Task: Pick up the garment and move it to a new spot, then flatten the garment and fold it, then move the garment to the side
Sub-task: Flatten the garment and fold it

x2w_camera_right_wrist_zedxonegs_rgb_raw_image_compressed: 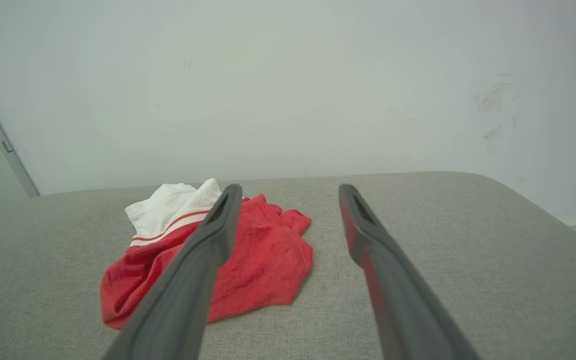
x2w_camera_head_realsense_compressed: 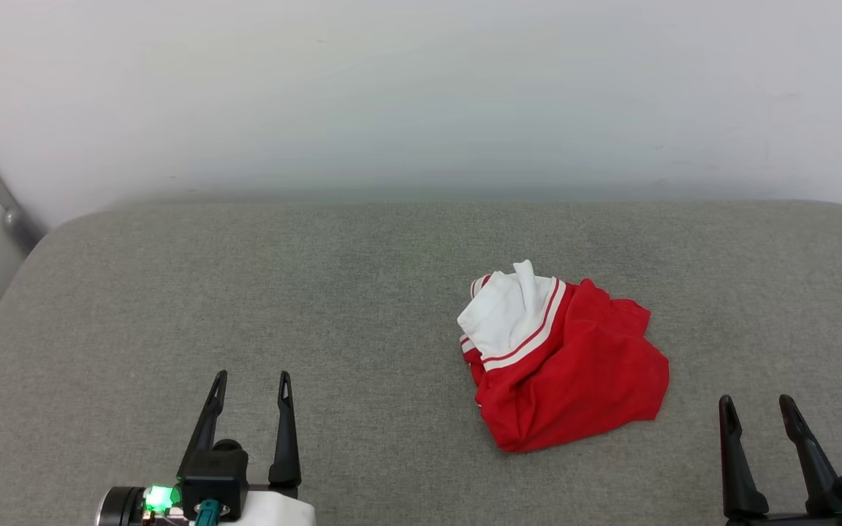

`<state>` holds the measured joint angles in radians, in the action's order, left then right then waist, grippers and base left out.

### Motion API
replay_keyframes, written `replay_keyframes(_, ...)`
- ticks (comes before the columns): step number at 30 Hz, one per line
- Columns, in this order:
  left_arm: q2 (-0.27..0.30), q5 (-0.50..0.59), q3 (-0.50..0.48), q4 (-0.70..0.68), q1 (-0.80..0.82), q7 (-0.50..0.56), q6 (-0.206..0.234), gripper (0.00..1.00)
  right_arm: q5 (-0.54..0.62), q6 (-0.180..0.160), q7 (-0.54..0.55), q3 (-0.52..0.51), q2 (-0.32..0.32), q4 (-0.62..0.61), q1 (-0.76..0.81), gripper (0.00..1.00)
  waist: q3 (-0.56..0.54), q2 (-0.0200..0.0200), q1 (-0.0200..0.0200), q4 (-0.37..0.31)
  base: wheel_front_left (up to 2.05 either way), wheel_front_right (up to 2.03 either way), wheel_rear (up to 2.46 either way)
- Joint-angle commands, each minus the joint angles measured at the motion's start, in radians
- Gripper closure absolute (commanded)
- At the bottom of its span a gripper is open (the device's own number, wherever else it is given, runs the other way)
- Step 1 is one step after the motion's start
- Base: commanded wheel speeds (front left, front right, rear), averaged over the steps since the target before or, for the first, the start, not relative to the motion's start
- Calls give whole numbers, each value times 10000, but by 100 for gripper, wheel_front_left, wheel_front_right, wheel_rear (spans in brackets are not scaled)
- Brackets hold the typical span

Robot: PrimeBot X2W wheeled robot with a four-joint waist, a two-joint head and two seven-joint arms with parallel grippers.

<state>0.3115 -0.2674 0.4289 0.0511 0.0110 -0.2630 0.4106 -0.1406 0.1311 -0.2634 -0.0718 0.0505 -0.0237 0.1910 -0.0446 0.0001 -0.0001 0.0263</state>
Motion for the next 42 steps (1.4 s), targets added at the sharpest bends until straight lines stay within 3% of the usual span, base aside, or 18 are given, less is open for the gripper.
replay_keyframes(1, -155, 139, -191, 70, -205, -25, -160, 0, -58, -5, -20, 31, -6, 28, 140, 0, -47, -1, 1, 10, 0, 0, 0)
replay_keyframes(12, -921, 859, -1188, 394, -790, -26, -1069, 0, -199, -5, -20, 148, -8, 146, 559, 0, -284, -1, 1, 126, 0, 0, 0)
replay_keyframes(29, -1543, 1556, -2092, 692, -1018, -26, -1895, 0, -257, -5, -20, 248, -8, 209, 618, 0, -266, -1, 1, 123, 0, 0, 0)
replay_keyframes(34, -1412, 1810, -2239, 885, -235, -26, -2238, 0, -229, -5, -20, 231, -6, 221, 467, 0, -200, -1, 1, 38, 0, 0, 0)
replay_keyframes(42, -870, 2199, -1872, 1736, 2746, 169, -3381, 0, -132, -5, -20, 324, -8, 201, 181, 0, 135, -1, 1, -170, 0, 0, 0)
